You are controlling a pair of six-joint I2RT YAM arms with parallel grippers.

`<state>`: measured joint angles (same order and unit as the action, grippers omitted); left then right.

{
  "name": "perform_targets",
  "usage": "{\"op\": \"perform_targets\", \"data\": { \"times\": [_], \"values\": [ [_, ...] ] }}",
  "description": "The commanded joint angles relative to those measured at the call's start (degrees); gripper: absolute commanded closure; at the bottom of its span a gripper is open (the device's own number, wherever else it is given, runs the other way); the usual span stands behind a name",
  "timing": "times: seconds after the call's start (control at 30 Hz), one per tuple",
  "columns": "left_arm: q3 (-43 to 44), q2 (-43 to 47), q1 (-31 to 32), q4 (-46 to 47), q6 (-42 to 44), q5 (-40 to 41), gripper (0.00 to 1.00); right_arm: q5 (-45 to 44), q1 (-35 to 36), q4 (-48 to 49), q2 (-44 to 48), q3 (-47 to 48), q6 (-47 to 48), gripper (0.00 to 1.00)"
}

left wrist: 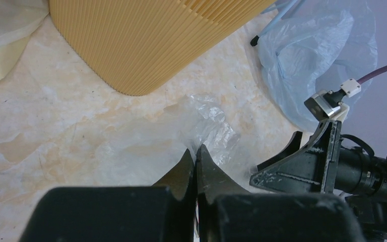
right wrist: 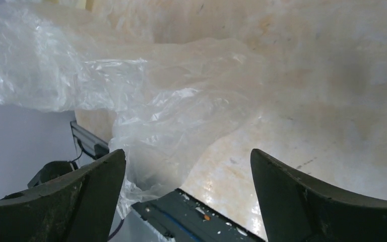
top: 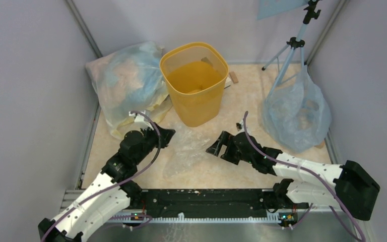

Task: Put the trash bags into the trash bin
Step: Unfold the trash bag at the center of the board.

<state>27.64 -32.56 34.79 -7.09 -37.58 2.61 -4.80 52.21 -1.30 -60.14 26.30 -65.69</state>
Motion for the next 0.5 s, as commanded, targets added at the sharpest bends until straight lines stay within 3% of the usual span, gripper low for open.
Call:
{"op": "perform_targets", "data": {
  "times": [0.0, 0.07, 0.13, 0.27, 0.47],
  "values": [
    [-0.4, -0.3, -0.1, 3.7, -0.6, 0.4, 1.00, 4.3, 3.0, 6.2, -3.8, 3.0, -4.1, 0.11],
    [-0.6, -0.3, -0.1, 3.9, -0.5, 0.7, 1.00, 4.5, 3.9, 9.3, -5.1, 2.8, -4.7, 0.21],
    [-0.6, -0.5, -0.1, 3.9, 0.1, 1.0, 1.00, 4.4, 4.2, 9.2, -5.4, 2.8, -4.4, 0.41],
    [2.7, -2.4, -0.2, 0.8, 5.3, 5.9, 1.00, -4.0, 4.1, -2.9, -3.3, 3.8, -2.3, 1.00],
    [14.0, -6.6, -0.9, -10.0, 12.6, 17.5, 1.00, -13.2, 0.2, -14.7, 3.1, 1.3, 1.9, 1.00]
  ]
}}
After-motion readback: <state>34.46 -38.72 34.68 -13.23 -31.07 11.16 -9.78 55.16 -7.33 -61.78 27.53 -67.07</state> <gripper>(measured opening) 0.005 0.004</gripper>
